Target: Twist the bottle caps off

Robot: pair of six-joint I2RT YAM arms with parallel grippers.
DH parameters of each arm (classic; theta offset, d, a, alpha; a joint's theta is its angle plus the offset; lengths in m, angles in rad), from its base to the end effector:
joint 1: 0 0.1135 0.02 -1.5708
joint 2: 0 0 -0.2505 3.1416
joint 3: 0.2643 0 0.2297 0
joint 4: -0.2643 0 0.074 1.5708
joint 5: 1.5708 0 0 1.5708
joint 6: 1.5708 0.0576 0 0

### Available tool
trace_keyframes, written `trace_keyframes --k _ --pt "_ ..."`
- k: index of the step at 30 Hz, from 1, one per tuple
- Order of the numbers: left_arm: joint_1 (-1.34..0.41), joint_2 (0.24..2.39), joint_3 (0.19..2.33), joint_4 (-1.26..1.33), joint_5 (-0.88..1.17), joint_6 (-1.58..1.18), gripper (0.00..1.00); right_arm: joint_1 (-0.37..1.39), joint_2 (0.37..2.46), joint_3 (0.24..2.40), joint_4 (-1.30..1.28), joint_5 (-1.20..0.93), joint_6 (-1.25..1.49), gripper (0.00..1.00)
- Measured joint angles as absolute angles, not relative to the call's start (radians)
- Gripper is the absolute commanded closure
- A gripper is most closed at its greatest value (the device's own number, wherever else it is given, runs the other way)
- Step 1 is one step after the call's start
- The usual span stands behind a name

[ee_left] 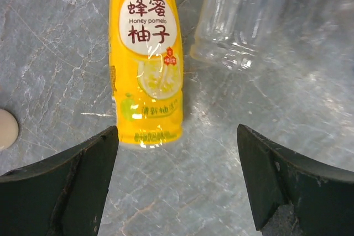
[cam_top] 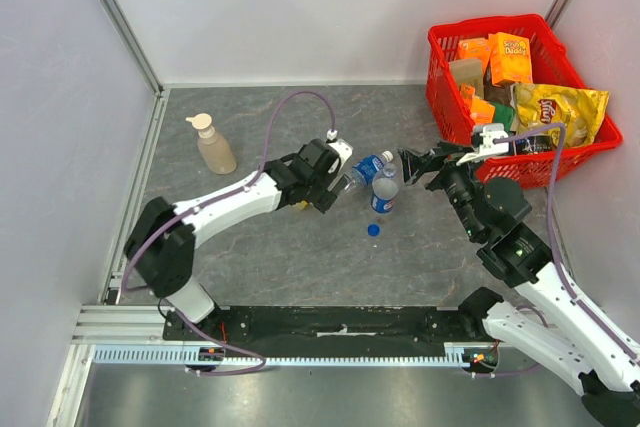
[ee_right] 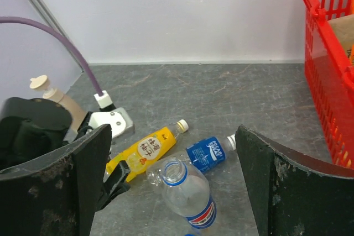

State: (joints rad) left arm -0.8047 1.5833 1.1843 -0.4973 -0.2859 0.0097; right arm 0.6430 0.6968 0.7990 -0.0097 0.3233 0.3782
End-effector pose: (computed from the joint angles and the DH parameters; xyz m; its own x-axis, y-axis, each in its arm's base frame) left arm 0.2415 -0.2276 0.2322 -0.5359 0.5705 -0.6223 0.5745 0.7866 0.2263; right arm 0.1473 0.0875 0.3685 -0.0477 0.4017 -0.9145 -0.3204 0.8610 0.3949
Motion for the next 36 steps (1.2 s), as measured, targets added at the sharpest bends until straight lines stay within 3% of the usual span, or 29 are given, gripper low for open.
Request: trace_keyframes --k 18,20,24,36 --pt "-0.627 1.851 1.203 -0.371 -0.194 0.117 0.16 0.643 0.711 0.799 -0.039 0.379 0.336 0.02" --pt "-0.62 1.873 1.203 -0.357 -0.175 0.127 0.21 0.643 0.711 0.799 -0.039 0.383 0.336 0.02" --pt "-0.605 1.892 1.219 -0.328 -0.147 0.14 0.43 0.643 0.711 0.799 -0.039 0.383 0.336 0.02" --pt "-0.566 1.854 1.224 -0.364 -0.129 0.149 0.44 0.64 0.74 0.808 -0.046 0.344 0.342 0.02"
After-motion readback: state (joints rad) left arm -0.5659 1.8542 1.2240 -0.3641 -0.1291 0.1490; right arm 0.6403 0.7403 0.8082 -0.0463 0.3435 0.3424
